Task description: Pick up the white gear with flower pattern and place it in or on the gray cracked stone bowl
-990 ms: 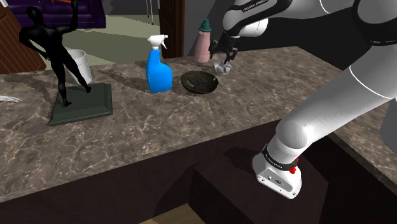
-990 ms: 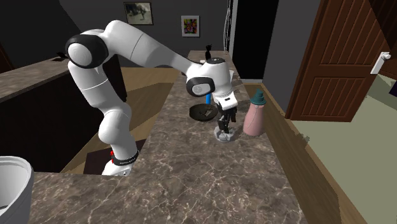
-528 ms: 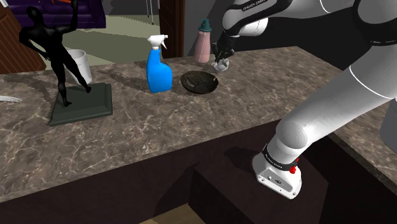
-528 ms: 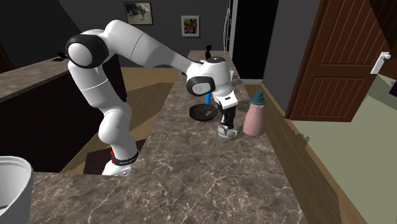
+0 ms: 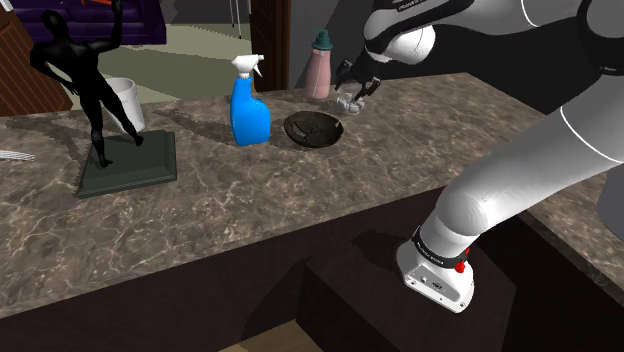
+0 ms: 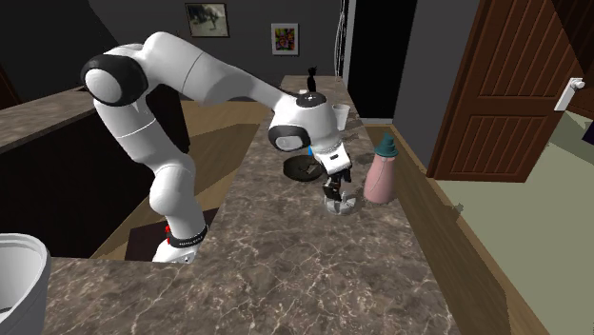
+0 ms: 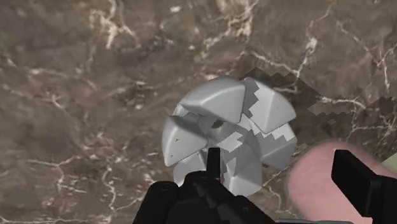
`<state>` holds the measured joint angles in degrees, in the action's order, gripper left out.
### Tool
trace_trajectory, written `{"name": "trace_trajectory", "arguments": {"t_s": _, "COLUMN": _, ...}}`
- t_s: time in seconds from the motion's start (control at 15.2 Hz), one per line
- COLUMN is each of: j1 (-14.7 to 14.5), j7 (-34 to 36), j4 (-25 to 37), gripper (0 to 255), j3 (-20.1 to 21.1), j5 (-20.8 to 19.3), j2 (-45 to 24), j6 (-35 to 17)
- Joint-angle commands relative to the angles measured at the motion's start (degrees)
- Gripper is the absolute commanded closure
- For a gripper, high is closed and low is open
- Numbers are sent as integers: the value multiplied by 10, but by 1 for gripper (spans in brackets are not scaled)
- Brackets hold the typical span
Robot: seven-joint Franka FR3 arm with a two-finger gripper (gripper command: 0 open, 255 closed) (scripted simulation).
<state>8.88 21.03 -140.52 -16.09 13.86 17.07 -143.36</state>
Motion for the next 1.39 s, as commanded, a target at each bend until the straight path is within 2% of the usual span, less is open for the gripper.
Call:
{"name": "trace_trajectory", "arguments": {"t_s": 0.0, "j1": -93, "j7": -325, "j4": -48, "gripper": 0, "j3": -154, "j5": 220, "j2": 43, "j6": -44}}
{"name": "trace_trajectory", "arguments": {"t_s": 0.07, "j1": -156, "j7": -478, "j4": -52, "gripper": 0, "j3": -258, "j5": 319, "j2": 59, "j6": -25}}
{"name": "trace_trajectory", "arguments": {"t_s": 0.13, "j1": -216, "j7": -618, "j4": -43, "gripper": 0, "j3": -367, "j5": 401, "j2": 64, "j6": 23}}
{"name": "trace_trajectory", "arguments": {"t_s": 0.2, "j1": -286, "j7": -740, "j4": -23, "gripper": 0, "j3": -492, "j5": 465, "j2": 54, "j6": 101}}
{"name": "trace_trajectory", "arguments": {"t_s": 0.26, "j1": -305, "j7": -752, "j4": -20, "gripper": 0, "j3": -517, "j5": 466, "j2": 58, "j6": 108}}
{"name": "trace_trajectory", "arguments": {"t_s": 0.66, "j1": -395, "j7": -782, "j4": -11, "gripper": 0, "j3": -569, "j5": 518, "j2": 35, "j6": 84}}
{"name": "trace_trajectory", "arguments": {"t_s": 0.73, "j1": -422, "j7": -790, "j4": -8, "gripper": 0, "j3": -586, "j5": 532, "j2": 29, "j6": 79}}
{"name": "trace_trajectory", "arguments": {"t_s": 1.25, "j1": -429, "j7": -786, "j4": -9, "gripper": 0, "j3": -591, "j5": 523, "j2": 39, "j6": 70}}
{"name": "trace_trajectory", "arguments": {"t_s": 1.32, "j1": -425, "j7": -785, "j4": -13, "gripper": 255, "j3": -581, "j5": 526, "j2": 42, "j6": 64}}
